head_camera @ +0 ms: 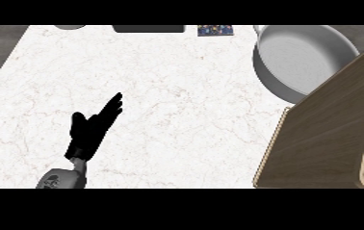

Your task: Pick the cupcake from the tray and place it in the pot

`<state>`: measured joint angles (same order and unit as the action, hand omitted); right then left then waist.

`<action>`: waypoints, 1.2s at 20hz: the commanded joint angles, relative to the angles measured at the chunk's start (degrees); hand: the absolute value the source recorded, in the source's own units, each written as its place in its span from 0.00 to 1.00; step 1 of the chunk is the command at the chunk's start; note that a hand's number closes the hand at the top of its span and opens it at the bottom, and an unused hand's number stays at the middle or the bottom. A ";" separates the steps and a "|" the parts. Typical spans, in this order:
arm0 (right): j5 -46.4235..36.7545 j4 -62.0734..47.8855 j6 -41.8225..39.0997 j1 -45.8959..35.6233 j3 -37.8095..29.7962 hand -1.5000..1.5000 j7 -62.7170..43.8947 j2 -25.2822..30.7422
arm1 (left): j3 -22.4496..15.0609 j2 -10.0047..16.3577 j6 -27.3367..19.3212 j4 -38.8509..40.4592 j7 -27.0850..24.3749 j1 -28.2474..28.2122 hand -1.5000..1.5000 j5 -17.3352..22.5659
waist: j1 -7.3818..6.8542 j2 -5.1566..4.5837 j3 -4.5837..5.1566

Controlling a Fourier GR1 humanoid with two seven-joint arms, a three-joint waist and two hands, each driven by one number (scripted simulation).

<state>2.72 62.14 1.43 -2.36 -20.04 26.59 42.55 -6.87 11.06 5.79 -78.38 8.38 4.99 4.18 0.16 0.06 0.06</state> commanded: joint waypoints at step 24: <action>-37.46 -17.17 0.28 -42.34 28.94 1.00 -35.29 0.58 | 2.42 0.27 3.57 0.84 0.50 1.88 0.50 -0.05 | -2.56 -0.63 0.02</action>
<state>-27.21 47.73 1.88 -41.01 3.63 -4.81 42.54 -6.24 9.60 7.73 -78.25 8.65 6.32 2.83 -2.16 -0.54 0.01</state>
